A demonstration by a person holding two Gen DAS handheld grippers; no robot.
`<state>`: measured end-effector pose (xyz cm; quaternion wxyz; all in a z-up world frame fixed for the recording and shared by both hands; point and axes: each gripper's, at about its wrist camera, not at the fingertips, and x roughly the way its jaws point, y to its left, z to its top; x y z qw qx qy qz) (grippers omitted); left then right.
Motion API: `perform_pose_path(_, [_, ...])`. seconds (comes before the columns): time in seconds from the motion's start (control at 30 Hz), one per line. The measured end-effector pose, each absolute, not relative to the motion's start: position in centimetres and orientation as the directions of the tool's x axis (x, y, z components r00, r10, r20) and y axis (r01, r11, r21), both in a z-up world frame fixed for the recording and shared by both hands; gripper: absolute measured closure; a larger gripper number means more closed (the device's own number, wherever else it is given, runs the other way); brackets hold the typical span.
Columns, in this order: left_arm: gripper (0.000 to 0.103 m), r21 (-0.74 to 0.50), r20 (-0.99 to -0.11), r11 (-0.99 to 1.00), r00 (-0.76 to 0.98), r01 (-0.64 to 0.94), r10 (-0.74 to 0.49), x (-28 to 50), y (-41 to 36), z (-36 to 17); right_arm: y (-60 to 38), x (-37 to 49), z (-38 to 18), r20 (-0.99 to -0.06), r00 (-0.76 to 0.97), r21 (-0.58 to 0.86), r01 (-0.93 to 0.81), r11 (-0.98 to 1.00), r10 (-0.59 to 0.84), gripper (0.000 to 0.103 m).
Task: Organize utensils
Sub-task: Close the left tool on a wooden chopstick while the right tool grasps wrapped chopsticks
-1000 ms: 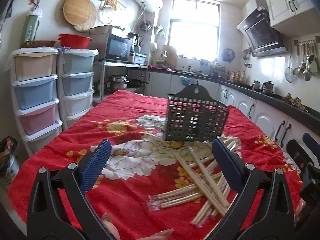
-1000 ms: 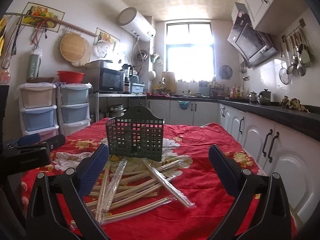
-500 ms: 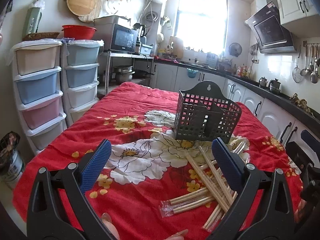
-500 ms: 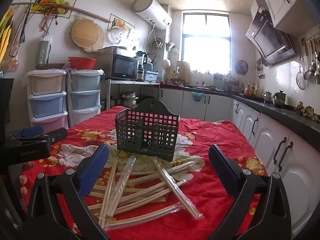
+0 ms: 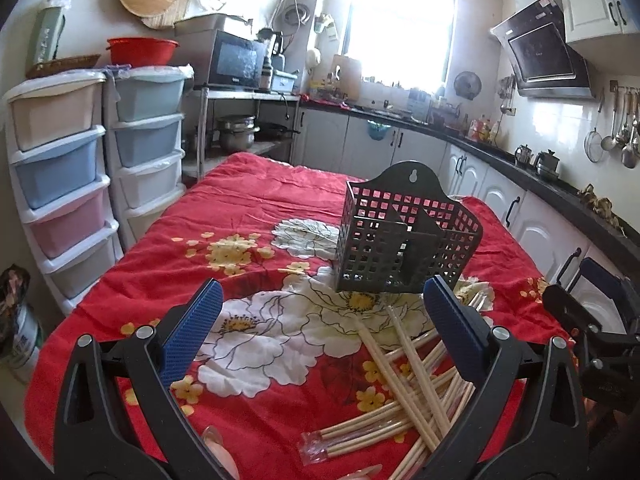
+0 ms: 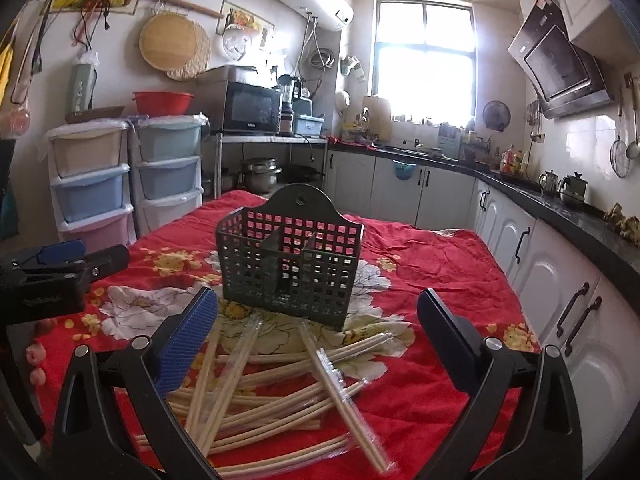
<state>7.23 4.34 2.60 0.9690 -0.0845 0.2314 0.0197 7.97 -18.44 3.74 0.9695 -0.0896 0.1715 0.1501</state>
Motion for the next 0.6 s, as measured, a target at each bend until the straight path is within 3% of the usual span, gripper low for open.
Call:
perform_pose_path(0.47, [0.01, -0.236, -0.638, 0.972, 0.755, -0.001, -0.154, 12.8, 4.8, 0.1, -17.9, 14.9, 1.5, -0.547, 0.805, -0.138, -0.356, 0.924, 0.229, 0.006])
perform_pose_path(0.6, [0.012, -0.294, -0.688, 0.956, 0.693, 0.006, -0.216, 14.0, 5.1, -1.6, -17.0, 16.8, 0.3, -0.609, 0.755, -0.142, -0.402, 0.904, 0.241, 0.025])
